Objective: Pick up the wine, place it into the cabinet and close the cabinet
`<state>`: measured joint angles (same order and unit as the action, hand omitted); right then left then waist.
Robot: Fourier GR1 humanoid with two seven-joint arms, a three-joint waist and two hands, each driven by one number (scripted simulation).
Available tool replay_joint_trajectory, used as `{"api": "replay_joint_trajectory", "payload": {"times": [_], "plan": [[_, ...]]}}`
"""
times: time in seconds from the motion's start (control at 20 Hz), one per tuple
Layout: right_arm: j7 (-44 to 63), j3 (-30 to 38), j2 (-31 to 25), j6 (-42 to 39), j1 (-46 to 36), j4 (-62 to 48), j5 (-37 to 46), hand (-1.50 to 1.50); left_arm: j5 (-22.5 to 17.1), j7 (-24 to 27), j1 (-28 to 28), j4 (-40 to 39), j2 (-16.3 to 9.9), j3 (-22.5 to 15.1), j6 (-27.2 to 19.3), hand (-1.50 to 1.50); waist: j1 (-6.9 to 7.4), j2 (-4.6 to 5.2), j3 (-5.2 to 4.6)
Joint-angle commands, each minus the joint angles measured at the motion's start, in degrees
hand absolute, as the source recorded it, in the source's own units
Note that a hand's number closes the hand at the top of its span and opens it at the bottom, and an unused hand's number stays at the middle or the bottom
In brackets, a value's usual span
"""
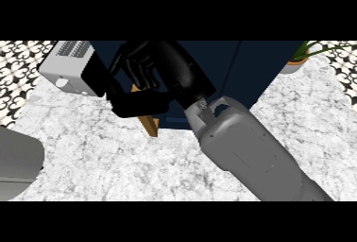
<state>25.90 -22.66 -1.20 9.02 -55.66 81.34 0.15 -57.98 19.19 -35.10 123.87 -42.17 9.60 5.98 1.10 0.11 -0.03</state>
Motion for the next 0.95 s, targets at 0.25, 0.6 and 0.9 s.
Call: {"api": "replay_joint_trajectory", "payload": {"times": [0.25,0.6,0.9], "plan": [[-12.5,5.8,-3.1,-5.0,1.0,-12.2,0.2,1.50,6.7,-2.7,8.2,-2.2,4.6,-8.8,-4.4,-1.50,-0.99,0.41,0.01],[-15.3,9.8,-6.8,-7.0,-1.5,-17.0,-0.6,1.50,7.0,-4.0,11.0,-3.0,5.9,-10.1,-6.4,-1.50,-0.84,0.71,-0.01],[-17.1,10.7,-7.5,-8.4,-4.2,-19.6,-0.9,1.50,9.4,-5.2,15.9,-3.7,7.3,-12.9,-10.1,-1.50,-0.99,0.85,0.01]]}}
